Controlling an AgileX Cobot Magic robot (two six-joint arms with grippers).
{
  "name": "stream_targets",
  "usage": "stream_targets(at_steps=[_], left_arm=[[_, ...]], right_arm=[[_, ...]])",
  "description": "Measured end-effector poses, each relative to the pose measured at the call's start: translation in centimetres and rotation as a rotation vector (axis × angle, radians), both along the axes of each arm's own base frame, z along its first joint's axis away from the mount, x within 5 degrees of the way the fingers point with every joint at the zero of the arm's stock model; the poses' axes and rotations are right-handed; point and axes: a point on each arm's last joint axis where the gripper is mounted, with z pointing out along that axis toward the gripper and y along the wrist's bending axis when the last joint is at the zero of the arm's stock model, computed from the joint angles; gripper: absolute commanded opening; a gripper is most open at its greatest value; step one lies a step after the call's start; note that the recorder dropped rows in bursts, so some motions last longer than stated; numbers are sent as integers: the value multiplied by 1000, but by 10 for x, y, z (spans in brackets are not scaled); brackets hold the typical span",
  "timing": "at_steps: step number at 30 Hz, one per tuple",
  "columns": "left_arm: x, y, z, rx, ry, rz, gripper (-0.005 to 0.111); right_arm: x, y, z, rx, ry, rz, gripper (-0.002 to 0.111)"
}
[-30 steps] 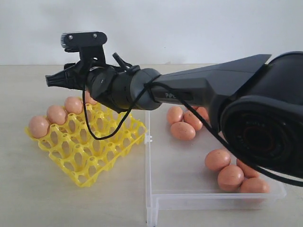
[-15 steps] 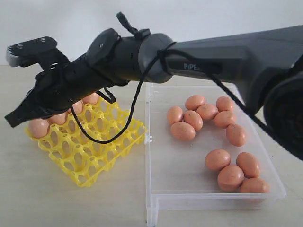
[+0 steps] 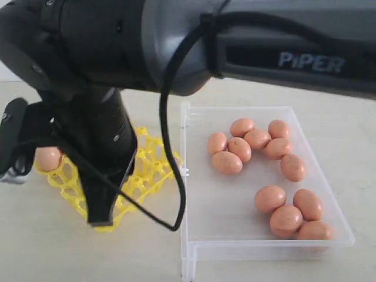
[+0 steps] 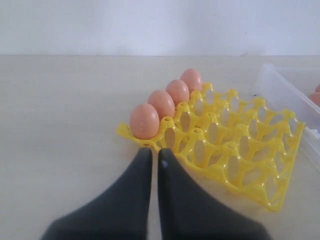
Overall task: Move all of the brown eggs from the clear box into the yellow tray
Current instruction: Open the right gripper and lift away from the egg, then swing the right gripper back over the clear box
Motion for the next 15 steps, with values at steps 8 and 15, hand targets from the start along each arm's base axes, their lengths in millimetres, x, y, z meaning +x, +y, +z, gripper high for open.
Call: stream_targets(at_steps=[8, 15], left_arm=[[0, 0, 0, 0, 0, 0, 4], [0, 0, 0, 0, 0, 0, 4]], right_arm=[[32, -65, 52, 241, 101, -154, 0], [73, -164, 72, 442, 164, -398, 0]])
